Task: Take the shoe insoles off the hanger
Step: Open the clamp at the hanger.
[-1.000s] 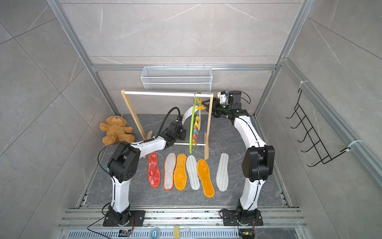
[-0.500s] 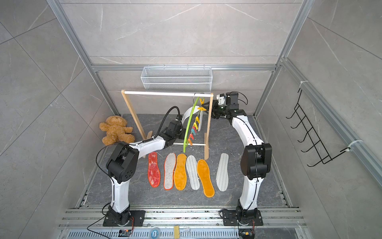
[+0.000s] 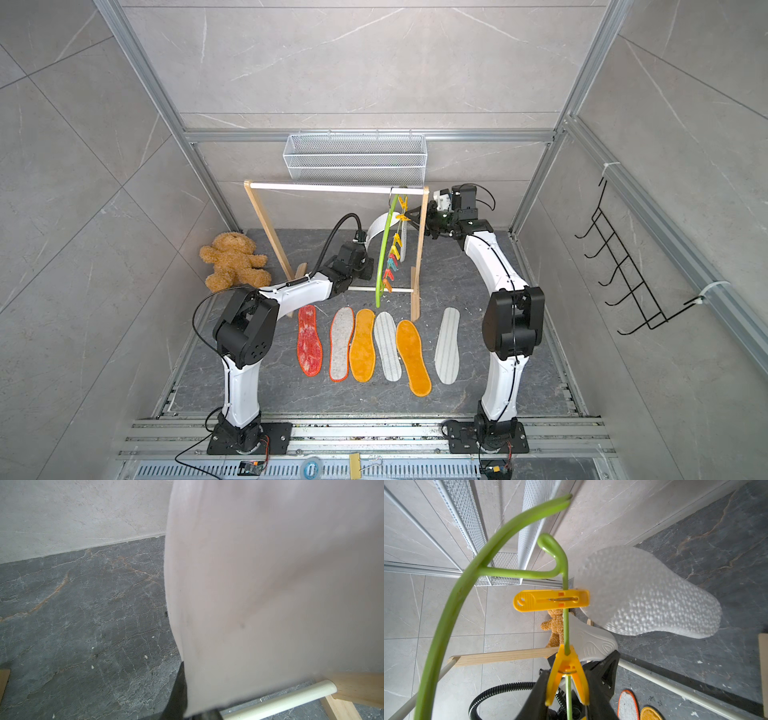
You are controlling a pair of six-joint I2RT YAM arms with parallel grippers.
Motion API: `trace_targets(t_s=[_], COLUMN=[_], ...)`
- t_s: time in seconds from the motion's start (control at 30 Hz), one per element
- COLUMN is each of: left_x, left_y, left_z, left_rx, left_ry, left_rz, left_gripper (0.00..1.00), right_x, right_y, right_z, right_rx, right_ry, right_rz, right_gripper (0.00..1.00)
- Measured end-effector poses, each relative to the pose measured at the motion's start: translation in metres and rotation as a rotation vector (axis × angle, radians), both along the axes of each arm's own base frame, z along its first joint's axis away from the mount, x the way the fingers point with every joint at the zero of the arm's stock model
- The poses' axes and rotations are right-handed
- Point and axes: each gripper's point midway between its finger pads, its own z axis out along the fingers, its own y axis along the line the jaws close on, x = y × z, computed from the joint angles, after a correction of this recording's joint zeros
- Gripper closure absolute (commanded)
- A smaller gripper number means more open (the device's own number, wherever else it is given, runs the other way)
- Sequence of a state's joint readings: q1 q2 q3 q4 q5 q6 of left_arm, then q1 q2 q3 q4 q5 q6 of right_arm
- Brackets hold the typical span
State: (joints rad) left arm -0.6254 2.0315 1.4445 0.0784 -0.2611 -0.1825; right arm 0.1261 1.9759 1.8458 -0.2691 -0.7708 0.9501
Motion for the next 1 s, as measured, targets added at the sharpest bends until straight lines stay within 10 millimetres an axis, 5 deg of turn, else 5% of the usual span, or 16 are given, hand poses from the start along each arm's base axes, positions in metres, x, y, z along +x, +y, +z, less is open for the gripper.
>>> trace_targets(t_s=[0.3,1.0], left_x=[-0.003,-0.012], left_y=[0.004,0.049], left_z=[-0.006,-0.015], left_rx=[0.012,0.005], left_ry=[0.011,0.033], left_rz=[0.006,0.149], left_gripper=[1.00,1.00], right_x=[0.006,0.007], right_y=[0.003,0.019], right_z=[-0.008,-0.006], right_rx=[0.014,0.036], right_ry=[0.013,0.010], right_rz=[0.001,0.031], right_gripper=[0.83,0.85])
